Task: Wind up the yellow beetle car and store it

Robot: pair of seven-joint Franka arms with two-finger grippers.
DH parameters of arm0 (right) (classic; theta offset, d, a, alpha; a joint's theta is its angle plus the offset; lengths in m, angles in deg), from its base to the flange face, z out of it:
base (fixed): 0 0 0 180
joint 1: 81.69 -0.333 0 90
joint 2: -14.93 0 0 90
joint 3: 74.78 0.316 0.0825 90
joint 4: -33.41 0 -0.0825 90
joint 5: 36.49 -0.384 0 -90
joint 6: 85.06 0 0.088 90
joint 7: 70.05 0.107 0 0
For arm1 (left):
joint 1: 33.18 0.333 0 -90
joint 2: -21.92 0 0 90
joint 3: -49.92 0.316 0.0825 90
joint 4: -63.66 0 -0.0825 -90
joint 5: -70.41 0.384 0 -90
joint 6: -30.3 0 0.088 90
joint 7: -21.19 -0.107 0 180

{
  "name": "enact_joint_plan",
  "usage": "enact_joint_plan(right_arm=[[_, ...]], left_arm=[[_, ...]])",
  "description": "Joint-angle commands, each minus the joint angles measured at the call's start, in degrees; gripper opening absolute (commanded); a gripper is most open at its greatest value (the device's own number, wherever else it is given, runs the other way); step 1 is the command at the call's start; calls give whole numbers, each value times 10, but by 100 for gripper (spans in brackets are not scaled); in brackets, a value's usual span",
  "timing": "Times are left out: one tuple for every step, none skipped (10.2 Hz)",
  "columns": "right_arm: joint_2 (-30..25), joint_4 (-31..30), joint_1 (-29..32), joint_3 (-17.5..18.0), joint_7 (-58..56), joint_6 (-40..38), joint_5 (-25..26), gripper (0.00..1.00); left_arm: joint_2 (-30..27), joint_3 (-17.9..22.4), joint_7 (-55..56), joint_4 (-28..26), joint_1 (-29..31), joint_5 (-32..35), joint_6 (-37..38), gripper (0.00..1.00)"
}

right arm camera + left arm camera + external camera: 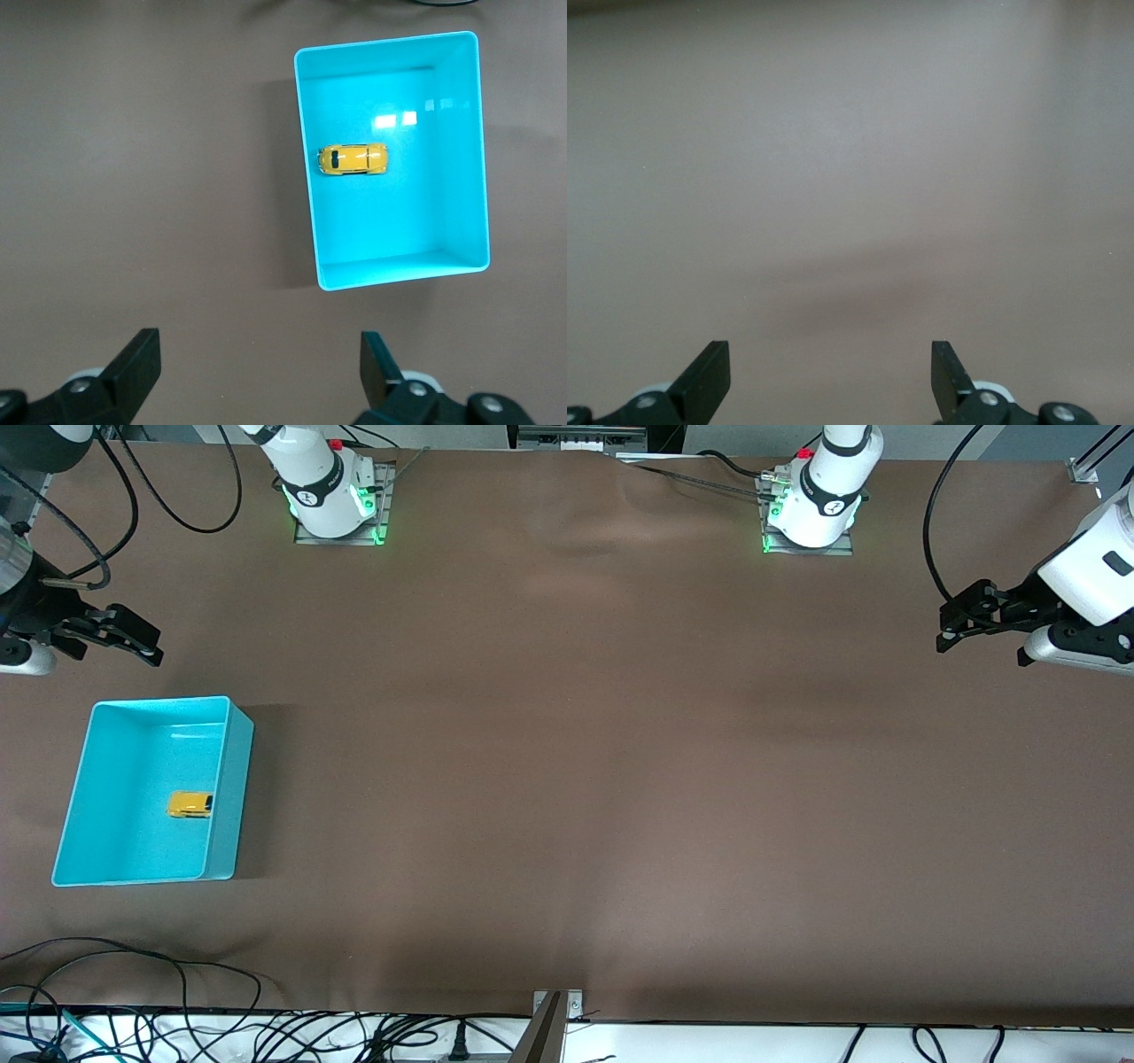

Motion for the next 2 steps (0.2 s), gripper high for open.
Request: enact_joint_plan(right_arm=[[-7,11,-13,-16,-11,-7,-14,100],[-8,11,-13,-17,-12,-10,-14,100]], left_arm=[[6,0,-1,17,0,-8,10,100],[6,0,-1,17,0,-8,10,100]])
